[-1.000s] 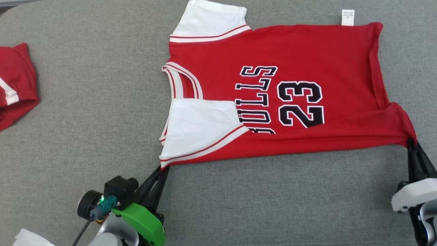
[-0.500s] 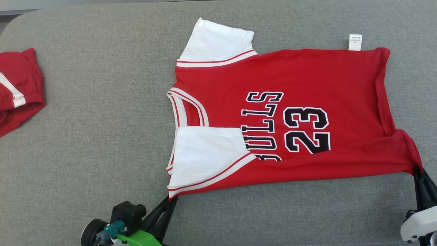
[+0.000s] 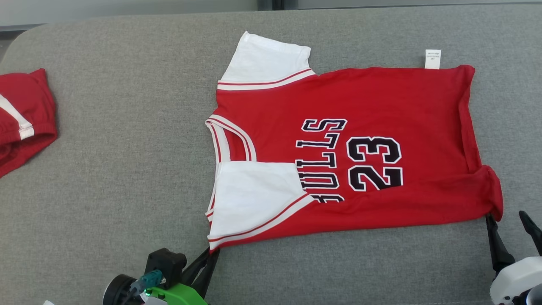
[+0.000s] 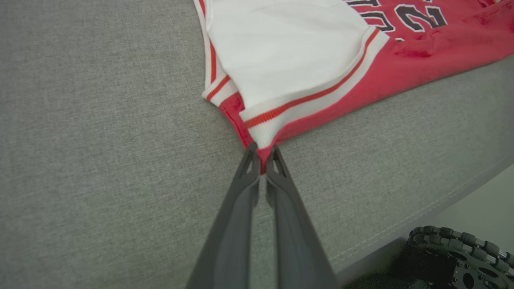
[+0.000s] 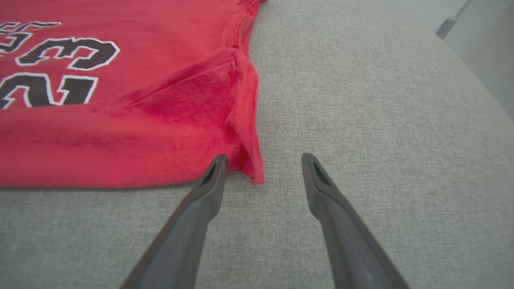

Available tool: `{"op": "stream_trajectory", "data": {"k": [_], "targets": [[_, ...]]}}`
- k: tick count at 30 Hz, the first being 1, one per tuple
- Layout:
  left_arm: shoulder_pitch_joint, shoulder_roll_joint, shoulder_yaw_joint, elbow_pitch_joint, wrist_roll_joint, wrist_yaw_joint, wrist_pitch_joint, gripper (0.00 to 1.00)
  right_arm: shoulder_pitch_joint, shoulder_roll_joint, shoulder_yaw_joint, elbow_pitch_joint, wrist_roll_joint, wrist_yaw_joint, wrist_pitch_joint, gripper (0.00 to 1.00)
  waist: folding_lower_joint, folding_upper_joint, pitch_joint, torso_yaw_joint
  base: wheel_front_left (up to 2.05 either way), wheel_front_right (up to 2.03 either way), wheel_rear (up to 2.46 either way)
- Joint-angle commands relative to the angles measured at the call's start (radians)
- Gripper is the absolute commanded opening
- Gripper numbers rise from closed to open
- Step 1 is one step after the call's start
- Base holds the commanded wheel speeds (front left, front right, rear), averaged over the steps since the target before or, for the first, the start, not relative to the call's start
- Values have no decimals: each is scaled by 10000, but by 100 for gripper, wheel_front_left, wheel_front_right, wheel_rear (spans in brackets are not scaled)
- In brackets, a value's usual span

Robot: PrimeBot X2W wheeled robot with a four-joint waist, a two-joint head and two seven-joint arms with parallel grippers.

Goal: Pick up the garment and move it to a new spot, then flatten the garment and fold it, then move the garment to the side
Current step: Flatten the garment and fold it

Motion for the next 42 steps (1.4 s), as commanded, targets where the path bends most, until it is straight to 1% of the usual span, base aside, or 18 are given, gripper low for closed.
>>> {"op": "stream_trajectory", "data": {"k": [1,5,10,13,15,16,17,19,21,23,24,28,30,32,35,39,42], "targets": [[-82,-11,59,44,-10,111,15,100,199,-42,-42,-35,-87,-14,-20,100,0,0,-94,-50,0,0,0],[199,93,290,-210,-8,500,-24,100,335,-50,-209,-254,-202,-14,-191,100,0,0,-267,-140,0,0,0],[351,282,850,-1639,-9,988,-385,100,164,170,-151,-689,-204,-14,-545,100,0,0,-387,-273,0,0,0],[113,347,1128,-2372,-30,1169,-377,100,-14,411,-101,-853,-330,-13,-686,100,0,0,-400,-302,0,0,0],[-237,585,1222,-2548,169,1157,-172,100,-181,516,3,-794,-399,-14,-806,100,0,0,-380,-310,0,0,0],[-482,656,1239,-2565,231,1109,-40,100,-291,549,146,-740,-451,-13,-867,100,0,0,-353,-315,0,0,0],[-724,600,1278,-2592,175,1059,25,100,-400,555,249,-703,-507,-13,-923,100,0,0,-305,-322,0,0,0],[-1391,632,1350,-2491,134,866,196,100,-673,594,439,-600,-552,-13,-1037,100,0,0,-159,-343,0,0,0],[-2171,617,1431,-2241,-26,628,427,100,-936,681,656,-491,-612,-13,-1134,100,0,0,11,-366,0,0,0],[-3102,695,1429,-1848,-103,285,784,100,-1210,724,742,-397,-638,-13,-1216,100,0,0,206,-384,0,0,0],[-3598,616,1429,-1560,-342,69,1046,100,-1348,747,776,-352,-676,-13,-1238,100,0,0,308,-393,0,0,0],[-5692,810,1216,-404,-738,-820,2552,100,-1811,748,1081,-300,-776,-13,-1323,100,0,0,827,-552,0,0,0],[-6831,1028,1024,127,-591,-1128,3325,100,-2075,697,1280,-309,-779,-13,-1349,100,0,0,1147,-703,0,0,0],[-7813,973,798,611,-718,-1353,4061,100,-2348,638,1481,-260,-801,-13,-1355,100,0,0,1472,-853,0,0,0],[-9279,833,597,1399,-1058,-1551,5052,100,-2787,685,1725,-180,-767,-13,-1389,100,0,0,1979,-1105,0,0,0],[-10523,785,542,2473,-1625,-1646,6225,100,-3329,902,2037,-16,-734,-14,-1422,100,0,0,2585,-1612,0,0,0],[-11259,823,461,3069,-1728,-1664,6845,100,-3597,1101,2212,175,-676,-13,-1425,100,0,0,3013,-1923,0,0,0]]}}
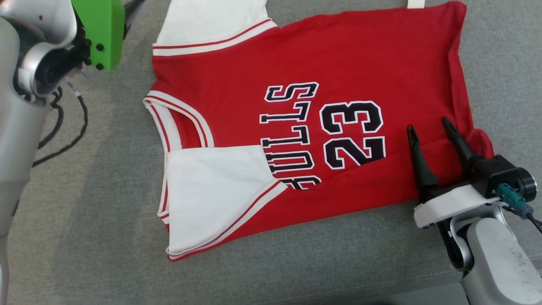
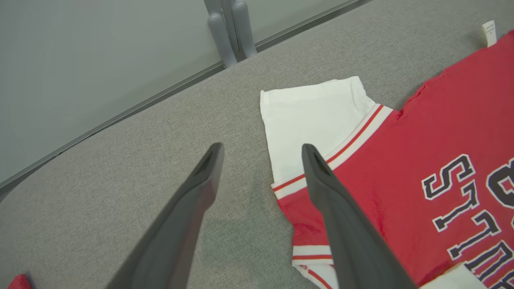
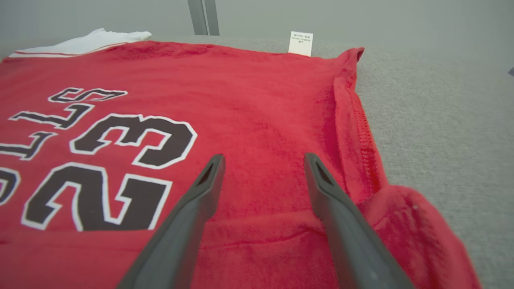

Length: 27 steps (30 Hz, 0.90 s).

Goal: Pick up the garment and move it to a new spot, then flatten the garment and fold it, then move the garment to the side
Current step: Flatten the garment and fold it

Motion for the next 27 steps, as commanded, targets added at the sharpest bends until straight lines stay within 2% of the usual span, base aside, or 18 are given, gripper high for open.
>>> {"op": "stream_trajectory", "data": {"k": [1,7,19,27], "targets": [[-426,150,-25,192,107,-16,123,100,-204,165,82,-2,31,-11,-35,100,-1,0,924,-834,0,0,0],[-1428,213,48,1322,199,60,464,100,-491,398,327,-246,189,-11,-40,100,-1,0,1609,-1424,0,0,0],[-2241,695,-120,2727,628,12,229,100,-650,537,308,-2498,-11,-11,-37,100,-1,0,2205,-2302,0,0,0],[-2443,947,-305,3221,763,-26,8,100,-441,675,249,-2734,22,-11,-38,100,-1,0,2297,-2613,0,0,0]]}}
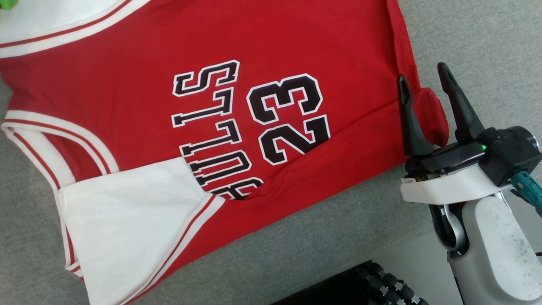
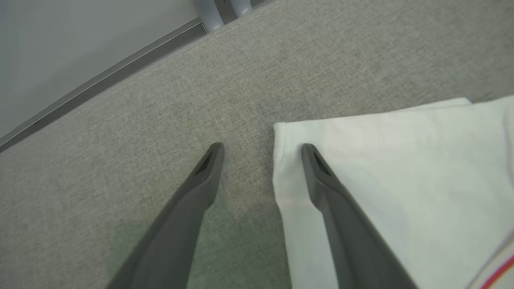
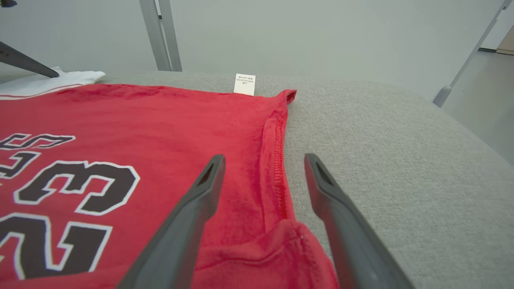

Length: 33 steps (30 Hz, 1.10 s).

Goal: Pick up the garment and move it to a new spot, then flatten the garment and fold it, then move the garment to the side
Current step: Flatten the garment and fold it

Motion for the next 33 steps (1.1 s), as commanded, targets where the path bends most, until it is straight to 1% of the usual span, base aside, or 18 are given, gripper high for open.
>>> {"op": "stream_trajectory", "data": {"k": [1,3,6,7,8,9,10,13,16,17,19,21,23,24,26,30,33], "targets": [[-120,165,-106,115,195,-15,-26,100,98,36,-47,-29,8,-11,-28,100,-1,0,78,-112,0,0,0],[-166,282,-237,249,349,-23,-65,100,125,75,-57,5,7,-11,-28,100,-1,0,88,-158,0,0,0],[-209,316,-297,401,290,-32,-29,64,133,101,-56,40,-8,-11,-29,100,-1,0,96,-203,0,0,0],[-231,301,-307,460,213,-38,18,47,124,112,-65,47,-5,-11,-29,100,-1,0,103,-213,0,0,0],[-245,284,-322,488,166,-44,39,36,114,125,-67,46,-5,-11,-29,100,-1,0,108,-219,0,0,0],[-253,269,-345,532,126,-51,69,14,102,138,-70,42,-3,-11,-29,100,-1,0,114,-224,0,0,0],[-249,252,-372,557,94,-45,131,0,91,143,-76,38,6,-11,-29,100,-1,0,118,-224,0,0,0],[-253,238,-517,550,-57,-66,219,0,26,126,-100,9,26,-11,-29,100,-1,0,127,-214,0,0,0],[-346,362,-616,423,-123,-78,-78,0,-110,127,-125,-66,113,-11,-29,100,-1,0,105,-184,0,0,0],[-372,373,-649,388,-161,-82,-200,0,-167,138,-157,-82,208,-11,-29,100,-1,0,69,-158,0,0,0],[-345,332,-741,293,-319,-86,-384,0,-214,319,-325,64,855,-11,-27,100,-1,0,-44,-82,0,0,0],[-295,264,-846,175,-499,-85,-590,0,-501,166,-426,254,1145,-11,-29,100,-1,0,-199,23,0,0,0],[-245,311,-1088,10,-543,-87,-813,0,-851,32,-475,682,1452,-11,-23,100,-1,0,-377,136,0,0,0],[-189,337,-1187,-50,-619,-87,-903,0,-1081,-137,-339,897,1442,-9,112,100,-1,0,-468,193,0,0,0],[-74,424,-1375,-157,-821,-87,-1058,0,-1808,-285,-348,1449,1605,-12,723,100,-1,0,-670,266,0,0,0],[64,570,-1818,-510,-1188,-86,-1213,0,-3556,-277,-446,2852,1977,-9,2907,100,-1,0,-1015,430,0,0,0],[92,652,-2131,-802,-1375,-87,-1257,0,-4869,-179,-419,3874,1923,-6,4584,100,-1,0,-1126,652,0,0,0]]}}
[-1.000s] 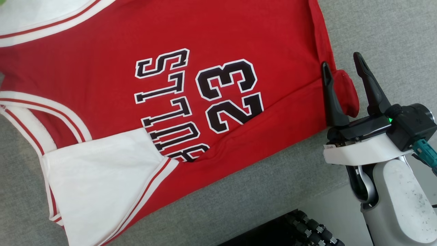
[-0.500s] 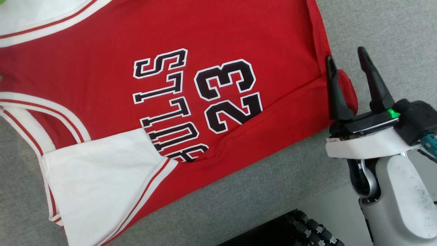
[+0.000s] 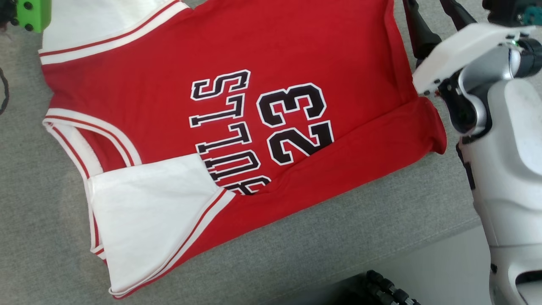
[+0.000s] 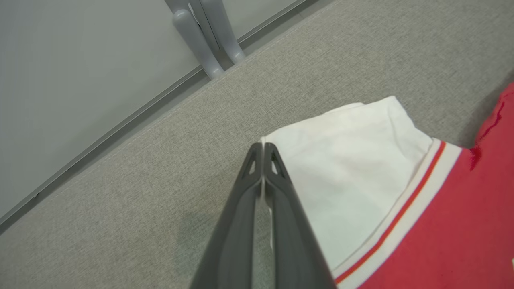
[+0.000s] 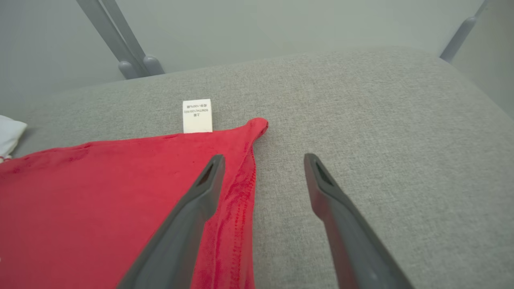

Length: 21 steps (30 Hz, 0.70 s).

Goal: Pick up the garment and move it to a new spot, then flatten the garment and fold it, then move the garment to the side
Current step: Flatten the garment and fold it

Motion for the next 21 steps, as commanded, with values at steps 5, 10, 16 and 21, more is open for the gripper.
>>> {"op": "stream_trajectory", "data": {"k": [5,10,16,21], "targets": [[-30,131,-465,-532,-286,-30,-136,0,-1623,63,-157,1430,-4,-2,2037,100,0,-1,-180,602,0,0,0],[-167,248,-864,-944,-383,-30,-228,0,-2584,26,-854,2738,-410,-2,3173,100,0,-1,-109,849,0,0,0],[-315,312,-1198,-1203,-511,-30,-299,0,-3337,166,-1667,3802,-823,-1,3499,100,0,-1,-33,1078,0,0,0],[-469,391,-1424,-1366,-445,-31,-477,0,-3736,150,-1876,4352,-1104,-2,3564,100,0,-1,54,1205,0,0,0]]}}
